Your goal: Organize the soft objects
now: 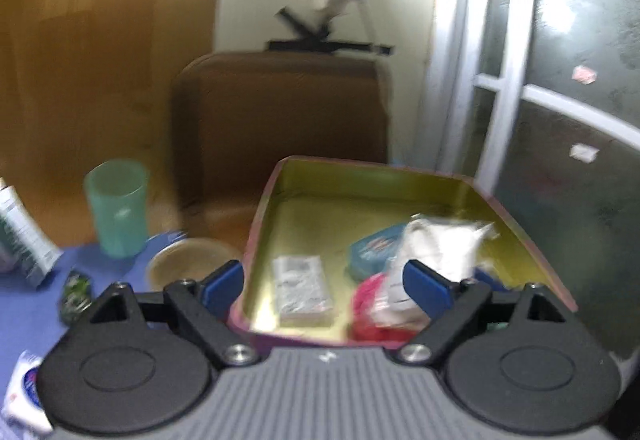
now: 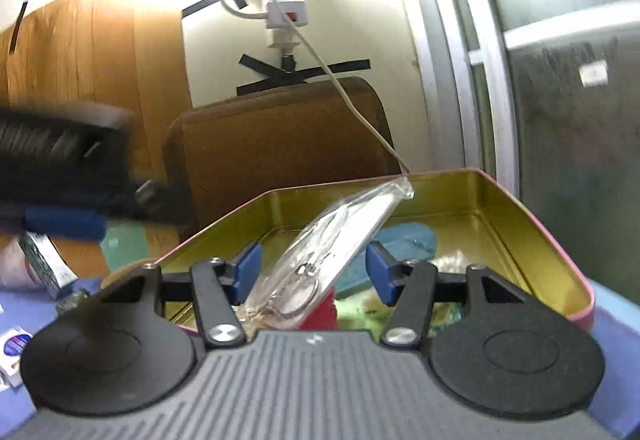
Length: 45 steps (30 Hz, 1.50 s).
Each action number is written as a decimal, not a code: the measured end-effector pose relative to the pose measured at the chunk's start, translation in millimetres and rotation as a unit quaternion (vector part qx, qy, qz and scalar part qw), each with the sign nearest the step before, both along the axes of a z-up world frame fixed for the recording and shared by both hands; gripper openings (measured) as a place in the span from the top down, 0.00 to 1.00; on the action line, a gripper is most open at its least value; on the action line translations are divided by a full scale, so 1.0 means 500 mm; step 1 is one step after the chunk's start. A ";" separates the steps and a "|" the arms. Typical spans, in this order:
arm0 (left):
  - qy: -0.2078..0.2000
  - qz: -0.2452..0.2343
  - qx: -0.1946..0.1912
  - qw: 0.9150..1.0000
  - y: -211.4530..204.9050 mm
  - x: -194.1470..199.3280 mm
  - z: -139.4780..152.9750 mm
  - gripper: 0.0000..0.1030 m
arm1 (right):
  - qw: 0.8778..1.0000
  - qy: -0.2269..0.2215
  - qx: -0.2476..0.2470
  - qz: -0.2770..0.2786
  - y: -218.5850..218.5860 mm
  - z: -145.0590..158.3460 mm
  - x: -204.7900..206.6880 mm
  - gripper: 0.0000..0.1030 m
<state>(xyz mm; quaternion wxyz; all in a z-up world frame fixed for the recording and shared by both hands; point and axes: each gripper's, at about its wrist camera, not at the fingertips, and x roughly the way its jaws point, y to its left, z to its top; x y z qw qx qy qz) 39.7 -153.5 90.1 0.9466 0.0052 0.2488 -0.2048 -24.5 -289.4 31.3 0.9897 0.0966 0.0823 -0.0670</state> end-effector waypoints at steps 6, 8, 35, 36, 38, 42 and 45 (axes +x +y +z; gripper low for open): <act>0.003 0.030 0.021 0.999 0.057 -0.039 -0.029 0.11 | 0.999 -0.009 -0.027 -0.019 0.003 -0.002 0.006 0.23; 0.005 0.034 0.020 0.999 0.075 -0.054 -0.037 0.11 | 0.996 -0.021 -0.054 -0.062 0.011 0.006 0.007 0.16; 0.019 0.110 0.092 0.989 0.240 -0.145 -0.131 0.06 | 0.998 -0.047 -0.030 -0.013 0.122 -0.009 -0.130 0.23; 0.022 0.112 0.092 0.989 0.244 -0.142 -0.135 0.06 | 0.998 -0.046 -0.036 -0.015 0.126 -0.009 -0.129 0.23; 0.027 0.117 0.091 0.989 0.250 -0.137 -0.144 0.06 | 0.998 -0.042 -0.043 -0.018 0.129 -0.009 -0.127 0.23; 0.033 0.124 0.095 0.987 0.256 -0.128 -0.159 0.06 | 0.998 -0.034 -0.040 -0.018 0.123 -0.009 -0.121 0.23; 0.045 0.124 0.088 0.987 0.263 -0.122 -0.168 0.06 | 0.999 -0.022 -0.032 -0.009 0.117 -0.012 -0.113 0.32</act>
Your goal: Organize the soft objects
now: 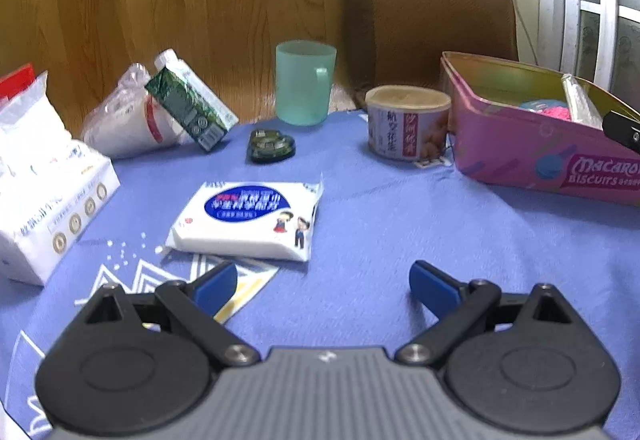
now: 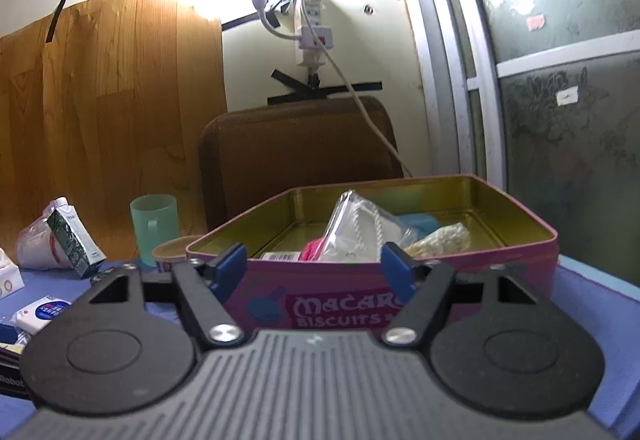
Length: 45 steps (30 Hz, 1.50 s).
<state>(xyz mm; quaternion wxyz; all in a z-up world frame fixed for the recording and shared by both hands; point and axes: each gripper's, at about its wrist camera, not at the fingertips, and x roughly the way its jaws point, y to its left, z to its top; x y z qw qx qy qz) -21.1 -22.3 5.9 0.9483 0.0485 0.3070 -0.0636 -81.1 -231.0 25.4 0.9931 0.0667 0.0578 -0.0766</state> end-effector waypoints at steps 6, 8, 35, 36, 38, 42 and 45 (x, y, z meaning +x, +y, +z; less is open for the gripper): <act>0.003 -0.002 -0.031 1.000 0.018 0.001 -0.002 0.07 | 0.999 0.021 0.033 0.017 -0.025 0.008 0.025 0.54; 0.003 -0.002 -0.043 0.999 0.025 0.002 -0.001 0.07 | 0.999 0.019 0.037 0.014 -0.039 0.035 0.039 0.54; -0.058 0.048 -0.109 0.991 0.135 -0.045 0.024 0.06 | 0.971 0.148 0.052 0.183 0.123 0.135 0.175 0.46; -0.065 0.068 -0.101 0.990 0.156 -0.049 0.024 0.06 | 0.965 0.159 0.044 0.202 0.149 0.123 0.176 0.45; -0.073 0.115 -0.088 0.987 0.201 -0.051 0.019 0.06 | 0.953 0.187 0.031 0.236 0.207 0.085 0.184 0.45; -0.070 0.164 -0.141 0.974 0.276 -0.050 0.012 0.06 | 0.934 0.233 0.048 0.265 0.277 0.030 0.226 0.46; -0.069 0.158 -0.148 0.974 0.278 -0.042 0.010 0.06 | 0.924 0.260 0.087 0.268 0.297 0.013 0.257 0.49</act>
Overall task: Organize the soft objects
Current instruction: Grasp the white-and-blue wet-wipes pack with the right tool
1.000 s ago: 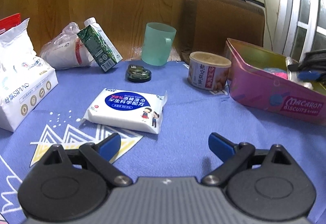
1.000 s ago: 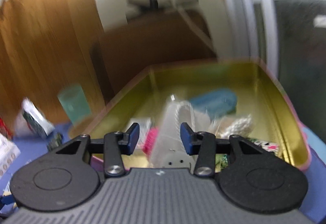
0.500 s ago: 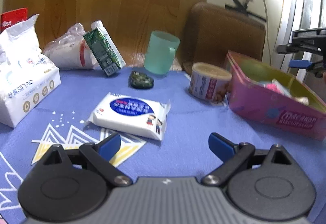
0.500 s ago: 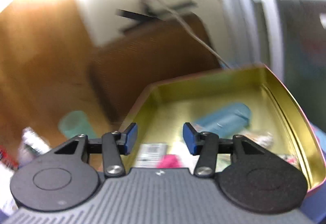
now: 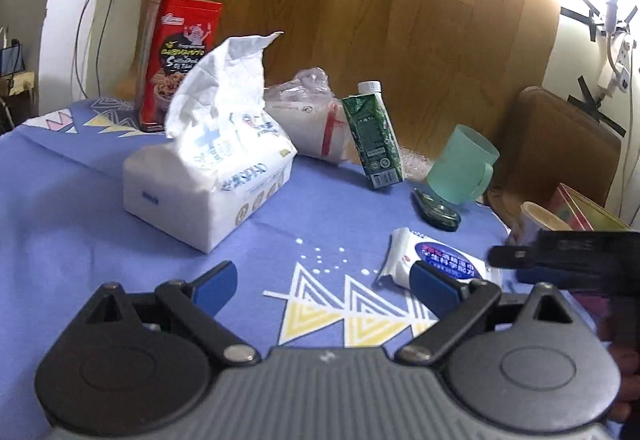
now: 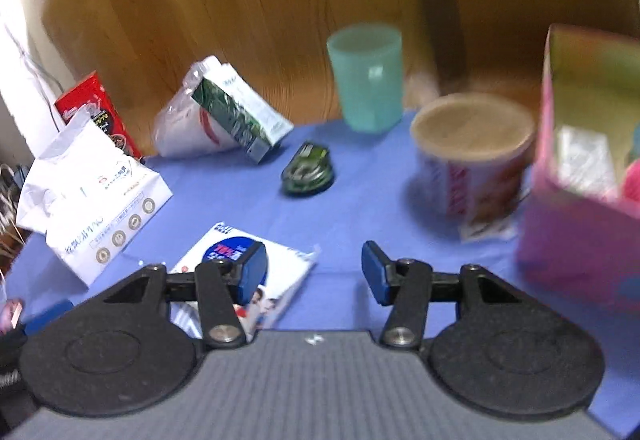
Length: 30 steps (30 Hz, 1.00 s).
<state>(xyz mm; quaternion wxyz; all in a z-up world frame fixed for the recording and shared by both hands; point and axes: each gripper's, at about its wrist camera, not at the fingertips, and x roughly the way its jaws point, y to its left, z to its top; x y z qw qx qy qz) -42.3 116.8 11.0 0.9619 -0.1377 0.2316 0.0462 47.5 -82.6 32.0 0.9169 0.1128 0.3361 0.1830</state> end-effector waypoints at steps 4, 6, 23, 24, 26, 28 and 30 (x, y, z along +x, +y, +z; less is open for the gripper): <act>-0.009 -0.009 0.015 1.000 -0.014 -0.003 0.001 0.06 | 0.999 0.023 0.023 0.001 0.002 -0.014 0.017 0.94; -0.007 -0.010 0.012 1.000 -0.013 -0.003 0.002 0.06 | 1.000 0.020 0.016 0.000 -0.010 -0.012 0.003 0.95; 0.061 -0.270 -0.026 0.961 -0.202 0.019 0.018 0.19 | 0.995 -0.089 -0.010 -0.036 -0.284 -0.013 -0.287 0.31; 0.068 -0.280 -0.032 0.957 -0.212 0.025 0.019 0.20 | 0.995 -0.096 -0.015 -0.023 -0.278 -0.012 -0.297 0.27; 0.085 -0.293 -0.037 0.951 -0.232 0.038 0.016 0.20 | 0.993 -0.108 -0.055 0.011 -0.251 -0.021 -0.313 0.26; 0.105 -0.303 -0.042 0.946 -0.249 0.052 0.009 0.21 | 0.987 -0.109 -0.110 0.036 -0.217 -0.038 -0.313 0.26; 0.101 -0.308 -0.025 0.946 -0.266 0.052 0.005 0.22 | 0.981 -0.112 -0.153 0.046 -0.186 -0.056 -0.306 0.27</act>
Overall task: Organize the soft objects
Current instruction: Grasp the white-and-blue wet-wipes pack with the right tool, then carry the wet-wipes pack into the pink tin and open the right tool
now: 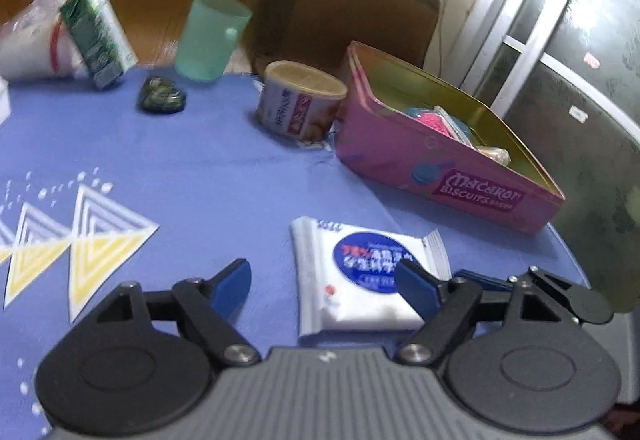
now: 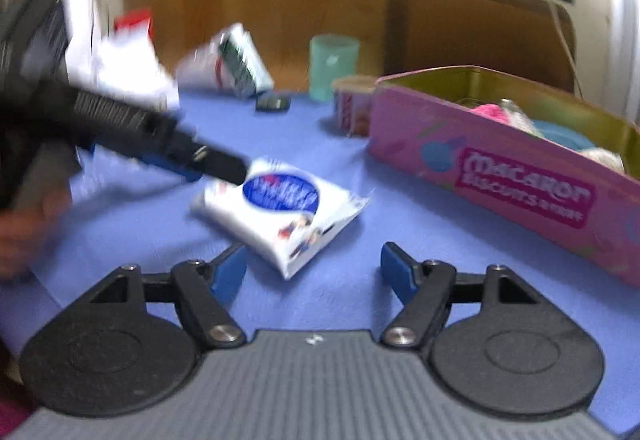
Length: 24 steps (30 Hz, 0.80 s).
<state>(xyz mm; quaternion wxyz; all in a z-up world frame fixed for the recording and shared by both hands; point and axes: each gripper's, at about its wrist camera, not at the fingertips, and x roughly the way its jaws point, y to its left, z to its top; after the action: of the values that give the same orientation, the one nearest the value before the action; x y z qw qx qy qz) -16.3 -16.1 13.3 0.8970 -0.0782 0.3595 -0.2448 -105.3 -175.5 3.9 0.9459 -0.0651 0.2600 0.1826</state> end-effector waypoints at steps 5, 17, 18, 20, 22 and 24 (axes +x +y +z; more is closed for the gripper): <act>-0.020 -0.028 0.042 0.999 -0.050 -0.007 0.000 0.41 | 1.000 0.004 0.017 0.014 0.016 0.002 0.027 0.48; -0.112 -0.059 0.009 0.992 -0.178 0.087 0.160 0.30 | 0.987 -0.139 0.029 -0.073 -0.076 0.114 0.048 0.50; -0.115 -0.056 0.010 0.992 -0.196 0.105 0.162 0.14 | 0.986 -0.142 0.031 -0.085 -0.091 0.123 0.065 0.50; -0.131 -0.031 0.024 0.991 -0.228 0.143 0.158 0.05 | 0.982 -0.143 0.032 -0.118 -0.115 0.136 0.123 0.49; -0.135 0.003 0.062 0.989 -0.254 0.175 0.141 0.08 | 0.977 -0.147 0.006 -0.157 -0.125 0.129 0.180 0.43; -0.115 0.018 0.057 0.992 -0.245 0.180 0.129 0.09 | 0.972 -0.144 -0.027 -0.184 -0.132 0.108 0.217 0.41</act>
<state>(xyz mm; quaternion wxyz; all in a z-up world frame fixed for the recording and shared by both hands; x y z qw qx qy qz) 73.6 -138.9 78.1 0.9397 -0.0048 0.2656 -0.2155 3.0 -241.5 57.9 0.9886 -0.0674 0.1338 -0.0132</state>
